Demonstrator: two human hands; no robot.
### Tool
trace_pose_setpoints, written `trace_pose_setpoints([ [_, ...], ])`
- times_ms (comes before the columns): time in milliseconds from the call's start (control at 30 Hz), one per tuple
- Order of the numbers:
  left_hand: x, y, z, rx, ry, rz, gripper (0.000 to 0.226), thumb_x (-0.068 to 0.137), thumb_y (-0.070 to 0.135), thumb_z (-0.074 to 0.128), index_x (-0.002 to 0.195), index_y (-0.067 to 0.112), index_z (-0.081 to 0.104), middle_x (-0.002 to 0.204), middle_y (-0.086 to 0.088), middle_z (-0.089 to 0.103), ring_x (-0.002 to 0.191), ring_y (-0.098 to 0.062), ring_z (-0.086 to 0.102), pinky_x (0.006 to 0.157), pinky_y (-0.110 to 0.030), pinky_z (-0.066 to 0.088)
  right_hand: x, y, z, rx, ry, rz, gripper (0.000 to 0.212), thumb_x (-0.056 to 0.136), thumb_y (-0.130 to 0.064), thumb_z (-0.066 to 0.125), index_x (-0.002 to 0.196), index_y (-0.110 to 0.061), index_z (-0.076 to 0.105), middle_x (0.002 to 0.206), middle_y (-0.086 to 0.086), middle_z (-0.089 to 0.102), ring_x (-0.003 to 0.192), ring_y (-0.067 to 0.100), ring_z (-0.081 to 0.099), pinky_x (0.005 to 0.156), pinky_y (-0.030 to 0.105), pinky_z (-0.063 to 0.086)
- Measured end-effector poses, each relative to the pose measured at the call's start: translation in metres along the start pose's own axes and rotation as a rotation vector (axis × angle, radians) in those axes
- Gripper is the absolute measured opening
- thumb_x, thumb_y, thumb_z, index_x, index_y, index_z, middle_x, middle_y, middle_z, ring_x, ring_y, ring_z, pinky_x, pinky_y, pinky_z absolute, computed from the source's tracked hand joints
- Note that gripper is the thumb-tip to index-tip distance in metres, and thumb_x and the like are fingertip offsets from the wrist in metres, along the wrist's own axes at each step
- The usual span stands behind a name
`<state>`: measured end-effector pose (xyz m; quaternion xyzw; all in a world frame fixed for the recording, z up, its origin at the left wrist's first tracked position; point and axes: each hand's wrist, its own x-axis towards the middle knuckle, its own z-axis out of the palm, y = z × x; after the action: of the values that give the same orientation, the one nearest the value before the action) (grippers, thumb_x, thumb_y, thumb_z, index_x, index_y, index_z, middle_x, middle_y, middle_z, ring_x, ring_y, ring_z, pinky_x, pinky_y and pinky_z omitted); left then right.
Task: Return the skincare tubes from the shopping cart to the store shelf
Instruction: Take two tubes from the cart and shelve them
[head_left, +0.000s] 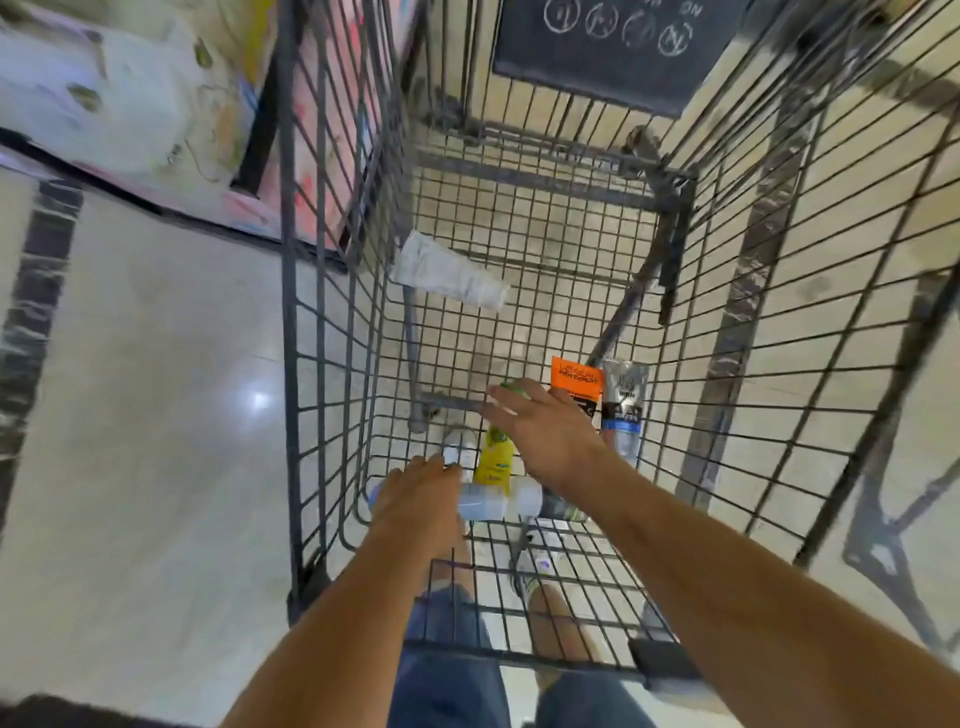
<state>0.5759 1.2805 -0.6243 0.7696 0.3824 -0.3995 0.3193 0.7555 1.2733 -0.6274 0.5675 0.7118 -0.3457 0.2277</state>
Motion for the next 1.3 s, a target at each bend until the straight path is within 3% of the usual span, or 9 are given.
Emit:
trace_pose_setpoints([
  [200, 0.021, -0.015, 0.027, 0.038, -0.045, 0.095, 0.055, 0.089, 0.046, 0.054, 0.139, 0.025, 0.042, 0.137, -0.003, 0.048, 0.128, -0.025, 0.039, 0.105, -0.043, 0.029, 0.024, 0.009, 0.032, -0.182, -0.020, -0.047, 0.060, 0.095, -0.016, 0.052, 0.150, -0.027, 0.032, 0.158, 0.007, 0.024, 0.148, 0.038, 0.004, 0.119, 0.057, 0.007],
  [400, 0.032, -0.019, 0.006, 0.059, -0.085, 0.126, 0.056, 0.084, 0.043, 0.067, 0.132, 0.022, 0.048, 0.129, -0.007, 0.049, 0.115, -0.028, 0.051, 0.098, -0.040, 0.036, 0.021, 0.021, 0.033, -0.261, 0.146, 0.027, 0.031, 0.062, -0.014, 0.084, 0.092, -0.015, 0.074, 0.108, 0.016, 0.062, 0.108, 0.038, 0.054, 0.096, 0.054, 0.043],
  [567, 0.021, -0.015, -0.025, 0.058, 0.058, 0.100, 0.057, 0.078, 0.023, 0.072, 0.129, 0.030, 0.048, 0.128, -0.001, 0.044, 0.104, -0.026, 0.057, 0.087, -0.037, 0.041, 0.014, 0.035, 0.007, 0.033, 0.177, 0.220, 0.046, 0.074, -0.021, 0.071, 0.115, -0.010, 0.053, 0.109, 0.010, 0.059, 0.100, 0.033, 0.060, 0.081, 0.038, 0.045],
  [700, 0.016, -0.015, -0.054, 0.017, 0.248, 0.178, 0.056, 0.072, 0.022, 0.075, 0.123, 0.033, 0.054, 0.118, 0.005, 0.048, 0.103, -0.022, 0.055, 0.084, -0.032, 0.038, 0.005, 0.040, -0.017, 0.789, 0.156, 0.444, 0.036, 0.086, -0.026, 0.068, 0.110, -0.014, 0.044, 0.076, -0.001, 0.057, 0.068, 0.018, 0.062, 0.056, 0.027, 0.043],
  [833, 0.009, -0.012, -0.079, -0.080, 0.409, 0.300, 0.044, 0.074, 0.019, 0.070, 0.114, 0.033, 0.061, 0.107, 0.009, 0.049, 0.100, -0.019, 0.054, 0.079, -0.029, 0.031, -0.015, 0.038, -0.027, 1.396, 0.003, 0.250, 0.042, 0.075, -0.027, 0.085, 0.098, -0.005, 0.057, 0.062, 0.007, 0.063, 0.050, 0.018, 0.059, 0.051, 0.028, 0.047],
  [1000, -0.009, -0.009, -0.113, -0.123, 0.473, 0.530, 0.045, 0.076, 0.026, 0.071, 0.121, 0.030, 0.065, 0.119, 0.007, 0.056, 0.113, -0.019, 0.052, 0.099, -0.036, 0.038, -0.047, 0.029, -0.047, 1.474, -0.085, 0.191, 0.045, 0.073, -0.020, 0.086, 0.102, 0.004, 0.061, 0.065, 0.013, 0.062, 0.051, 0.021, 0.054, 0.050, 0.029, 0.044],
  [1100, -0.024, -0.010, -0.123, -0.108, 0.582, 0.569, 0.055, 0.067, 0.023, 0.080, 0.120, 0.027, 0.066, 0.123, 0.006, 0.060, 0.122, -0.018, 0.050, 0.116, -0.040, 0.023, -0.068, 0.024, -0.067, 1.502, -0.040, 0.236, 0.052, 0.070, -0.019, 0.088, 0.108, 0.004, 0.060, 0.062, 0.015, 0.060, 0.046, 0.022, 0.050, 0.049, 0.029, 0.041],
  [1167, -0.042, -0.001, -0.122, -0.129, 0.733, 0.476, 0.058, 0.064, 0.022, 0.080, 0.120, 0.023, 0.065, 0.127, 0.002, 0.060, 0.127, -0.021, 0.048, 0.120, -0.041, 0.014, -0.084, 0.020, -0.083, 1.539, 0.017, 0.271, 0.042, 0.072, -0.015, 0.086, 0.100, 0.003, 0.061, 0.054, 0.012, 0.058, 0.043, 0.021, 0.048, 0.045, 0.026, 0.039],
  [1300, -0.079, 0.030, -0.109, -0.605, 1.027, 0.173, 0.063, 0.066, 0.013, 0.080, 0.126, 0.018, 0.061, 0.143, -0.010, 0.040, 0.133, -0.033, 0.038, 0.108, -0.046, 0.039, -0.117, 0.006, -0.112, 1.554, 0.138, 0.287, 0.028, 0.074, -0.018, 0.084, 0.076, -0.003, 0.061, 0.046, 0.009, 0.055, 0.040, 0.021, 0.045, 0.042, 0.024, 0.040],
])
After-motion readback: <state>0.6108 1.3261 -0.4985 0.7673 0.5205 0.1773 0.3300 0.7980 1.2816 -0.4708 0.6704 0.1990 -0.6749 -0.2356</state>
